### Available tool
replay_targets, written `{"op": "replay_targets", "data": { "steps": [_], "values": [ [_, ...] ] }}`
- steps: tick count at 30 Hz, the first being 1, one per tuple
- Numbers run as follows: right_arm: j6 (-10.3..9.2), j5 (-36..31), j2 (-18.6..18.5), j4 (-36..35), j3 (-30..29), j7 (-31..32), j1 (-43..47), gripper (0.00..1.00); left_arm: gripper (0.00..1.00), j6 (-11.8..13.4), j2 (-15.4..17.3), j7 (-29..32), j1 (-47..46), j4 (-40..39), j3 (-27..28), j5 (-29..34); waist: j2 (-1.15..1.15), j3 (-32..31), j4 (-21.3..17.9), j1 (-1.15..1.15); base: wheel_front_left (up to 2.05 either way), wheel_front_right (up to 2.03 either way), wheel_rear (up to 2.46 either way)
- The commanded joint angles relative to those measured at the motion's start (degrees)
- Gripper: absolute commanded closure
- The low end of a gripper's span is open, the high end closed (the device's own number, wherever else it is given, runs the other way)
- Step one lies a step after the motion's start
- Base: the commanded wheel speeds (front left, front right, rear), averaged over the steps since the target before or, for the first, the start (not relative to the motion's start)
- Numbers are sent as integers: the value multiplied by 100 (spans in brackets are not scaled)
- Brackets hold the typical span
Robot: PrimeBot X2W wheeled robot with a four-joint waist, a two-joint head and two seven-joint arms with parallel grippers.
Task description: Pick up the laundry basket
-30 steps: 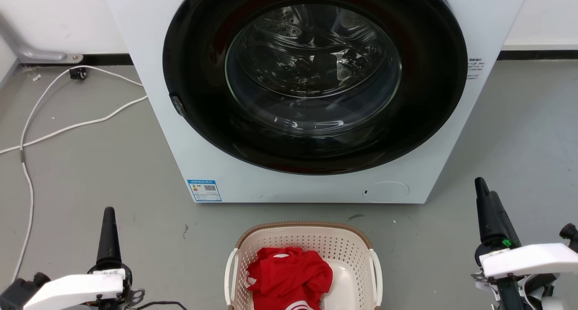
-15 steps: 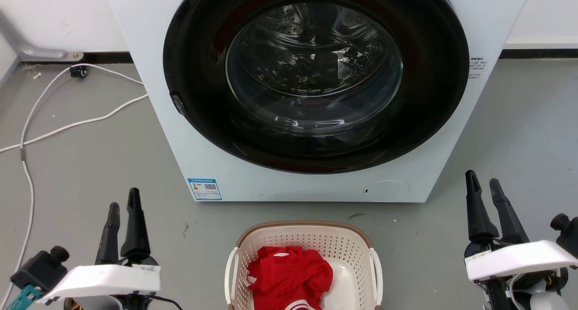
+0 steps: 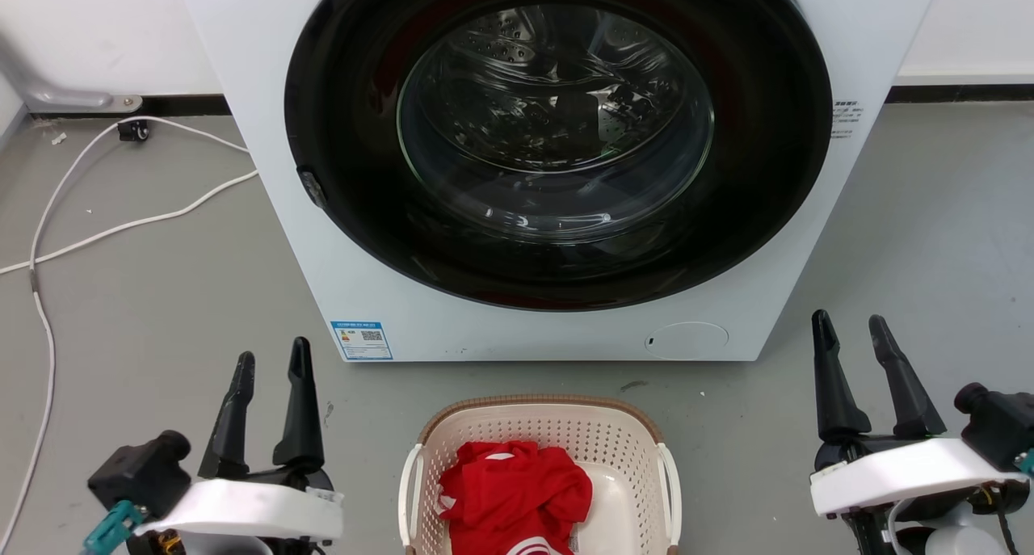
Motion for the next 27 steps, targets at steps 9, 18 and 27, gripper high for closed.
{"op": "replay_targets", "data": {
  "steps": [9,18,27],
  "values": [
    [0,-859,-22,21,45,-202,64,0,0,318,325,-189,91,-76,-591,977,0,-13,-30,-1,0,0,0],
    [0,-1439,-23,24,100,-320,98,0,0,737,607,-314,118,-21,-1104,1469,0,-12,-33,-1,0,0,0],
    [0,-1866,-23,52,204,-419,123,0,0,956,771,-411,116,-48,-1390,1746,0,-7,-50,-1,0,0,0]
  ]
}}
